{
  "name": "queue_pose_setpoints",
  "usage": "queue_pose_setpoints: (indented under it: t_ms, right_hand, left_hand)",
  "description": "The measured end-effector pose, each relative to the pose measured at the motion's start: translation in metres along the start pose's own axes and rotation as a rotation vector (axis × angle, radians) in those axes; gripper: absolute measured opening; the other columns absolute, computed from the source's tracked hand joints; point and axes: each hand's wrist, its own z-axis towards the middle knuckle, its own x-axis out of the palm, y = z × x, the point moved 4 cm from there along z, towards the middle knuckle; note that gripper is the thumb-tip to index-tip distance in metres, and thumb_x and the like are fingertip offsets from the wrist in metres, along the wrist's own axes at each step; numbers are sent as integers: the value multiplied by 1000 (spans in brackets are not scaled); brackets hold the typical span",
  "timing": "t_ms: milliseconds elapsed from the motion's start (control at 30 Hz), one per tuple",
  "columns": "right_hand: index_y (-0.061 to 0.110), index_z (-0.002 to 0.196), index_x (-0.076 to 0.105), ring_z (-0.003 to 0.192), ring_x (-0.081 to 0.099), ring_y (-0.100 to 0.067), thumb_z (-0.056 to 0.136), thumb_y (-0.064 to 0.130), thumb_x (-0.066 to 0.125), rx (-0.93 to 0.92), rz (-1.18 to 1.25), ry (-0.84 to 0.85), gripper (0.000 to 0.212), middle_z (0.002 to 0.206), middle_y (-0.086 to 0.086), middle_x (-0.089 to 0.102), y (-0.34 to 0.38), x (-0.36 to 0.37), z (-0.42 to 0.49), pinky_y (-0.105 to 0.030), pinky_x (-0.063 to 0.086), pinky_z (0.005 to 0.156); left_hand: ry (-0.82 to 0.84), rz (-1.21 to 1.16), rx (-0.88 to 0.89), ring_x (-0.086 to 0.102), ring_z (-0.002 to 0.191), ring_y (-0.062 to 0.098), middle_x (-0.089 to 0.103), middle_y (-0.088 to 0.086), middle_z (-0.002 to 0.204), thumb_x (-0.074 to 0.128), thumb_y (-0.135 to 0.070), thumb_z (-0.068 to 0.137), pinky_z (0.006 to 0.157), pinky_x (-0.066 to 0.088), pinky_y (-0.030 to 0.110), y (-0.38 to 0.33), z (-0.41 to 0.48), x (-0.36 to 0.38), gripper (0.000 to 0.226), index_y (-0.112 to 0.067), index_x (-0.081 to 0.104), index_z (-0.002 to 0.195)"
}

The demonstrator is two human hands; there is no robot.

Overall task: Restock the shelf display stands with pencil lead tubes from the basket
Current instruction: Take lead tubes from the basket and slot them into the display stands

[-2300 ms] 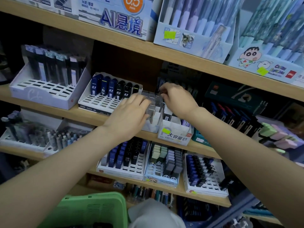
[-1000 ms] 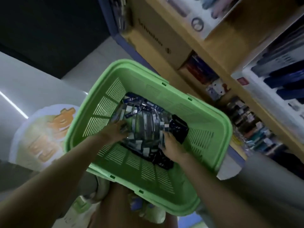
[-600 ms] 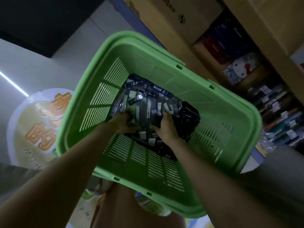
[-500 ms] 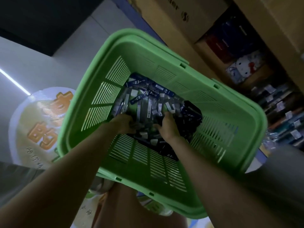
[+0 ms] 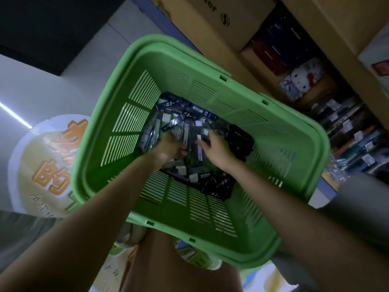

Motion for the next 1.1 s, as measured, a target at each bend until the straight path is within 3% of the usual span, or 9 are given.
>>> queue_pose_setpoints:
  t_ms: [100, 200, 333, 467, 600, 733, 833, 967, 1100]
  right_hand:
    - [-2, 115, 53, 93, 61, -22, 97, 17, 50, 28, 315, 93, 25, 105, -11, 63, 21, 6, -7, -20, 48, 78]
    - [-3, 114, 54, 86, 63, -12, 96, 12, 52, 102, 628, 178, 24, 97, -6, 64, 36, 10, -15, -19, 53, 75]
    - [11, 103, 62, 88, 63, -9, 90, 24, 62, 99, 615, 116, 18, 94, 3, 65, 38, 6, -25, -18, 54, 73]
    - [15, 109, 63, 85, 61, -7, 98, 30, 47, 51, 463, 75, 25, 87, 8, 61, 47, 9, -30, -18, 51, 74]
    - [5, 83, 55, 57, 47, -8, 104, 31, 30, -7, 452, 83, 42, 66, 1, 49, 53, 4, -22, -15, 40, 54]
    - [-3, 118, 53, 101, 56, -28, 99, 17, 45, 3, 55, -167, 29, 111, -18, 55, 8, -6, 8, -33, 45, 82]
    - [-3, 135, 39, 126, 43, -34, 95, 16, 55, 89, -119, -111, 48, 139, -22, 38, -17, 11, 13, -36, 36, 101]
    - [-3, 140, 33, 132, 37, -29, 86, 29, 68, 151, -73, -111, 72, 143, -18, 37, -10, 35, 20, -30, 33, 105]
    - [-6, 140, 31, 132, 40, -33, 79, 39, 73, 293, 32, -142, 87, 144, -21, 38, -6, 45, 32, -40, 41, 104]
  left_hand:
    - [2, -72, 30, 62, 77, 17, 64, 13, 97, 44, -2, 96, 55, 52, 23, -5, -8, 2, 20, -2, 40, 115]
    - [-3, -98, 44, 59, 94, 23, 57, 11, 108, 41, -18, 100, 69, 50, 32, -9, -23, -1, 26, -8, 33, 123]
    - [138, -157, 77, 53, 121, 29, 50, 13, 136, 48, -50, 87, 100, 45, 46, -16, -45, -1, 74, -9, 25, 144]
    - [156, -136, 189, 67, 93, 15, 65, 5, 106, 50, -30, 93, 82, 56, 36, -19, -58, -4, 30, -16, 49, 120]
    - [102, -202, 154, 64, 98, 23, 65, 8, 104, 57, -30, 92, 92, 51, 45, -23, -61, -14, 43, -6, 46, 126]
    - [82, -109, 214, 62, 86, 8, 61, -8, 87, 49, -22, 96, 99, 45, 43, -25, -62, -19, 16, -15, 50, 111]
    - [52, -63, 232, 60, 87, 4, 58, -7, 90, 48, -18, 96, 99, 45, 36, -26, -64, -25, 19, -11, 47, 114]
    - [41, -37, 247, 62, 66, -8, 58, -9, 81, 45, -14, 97, 73, 49, 17, -27, -68, -29, 7, -19, 48, 101]
    - [-12, -18, 227, 62, 74, 0, 59, -6, 86, 48, -16, 96, 72, 47, 19, -25, -71, -34, 18, -15, 47, 114]
